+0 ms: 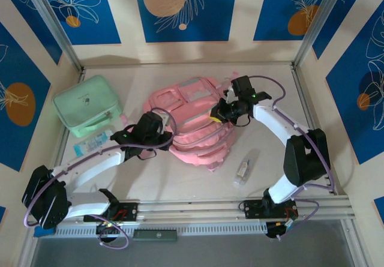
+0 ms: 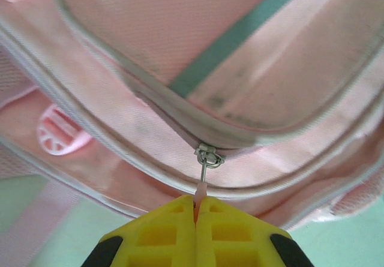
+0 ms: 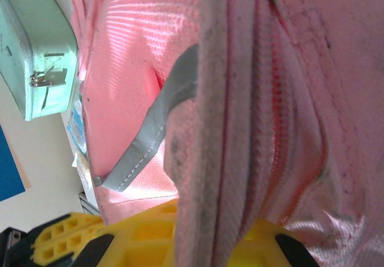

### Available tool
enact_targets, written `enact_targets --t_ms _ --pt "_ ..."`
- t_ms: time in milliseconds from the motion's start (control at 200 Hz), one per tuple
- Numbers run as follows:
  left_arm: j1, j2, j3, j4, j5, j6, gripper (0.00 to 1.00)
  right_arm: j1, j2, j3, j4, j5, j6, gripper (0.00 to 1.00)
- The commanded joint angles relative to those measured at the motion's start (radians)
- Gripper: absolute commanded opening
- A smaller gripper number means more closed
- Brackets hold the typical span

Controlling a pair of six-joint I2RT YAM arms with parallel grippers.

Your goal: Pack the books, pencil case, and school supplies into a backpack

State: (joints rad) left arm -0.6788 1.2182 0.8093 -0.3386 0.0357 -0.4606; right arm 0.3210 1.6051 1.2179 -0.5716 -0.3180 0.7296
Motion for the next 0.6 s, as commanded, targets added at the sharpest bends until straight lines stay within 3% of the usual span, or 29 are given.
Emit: enact_targets --t_ms 0,230,505,595 --pt "0.075 -0.002 -0.005 -0.096 -0.039 0.057 0.0 -0.043 0.034 0.056 0.058 0.055 -0.085 0.0" --pt "0.115 0.08 0.051 -0.077 -0.08 0.043 0.0 0.011 0.11 0.118 0.034 0.068 -0.154 0.0" --pt "0.117 0.103 0.038 -0.027 -0.114 -0.002 0.0 0.009 0.094 0.094 0.036 0.122 -0.158 0.0" --pt "0.117 0.119 0.047 -0.023 -0.091 -0.039 0.0 0.0 0.1 0.101 0.027 0.109 -0.151 0.05"
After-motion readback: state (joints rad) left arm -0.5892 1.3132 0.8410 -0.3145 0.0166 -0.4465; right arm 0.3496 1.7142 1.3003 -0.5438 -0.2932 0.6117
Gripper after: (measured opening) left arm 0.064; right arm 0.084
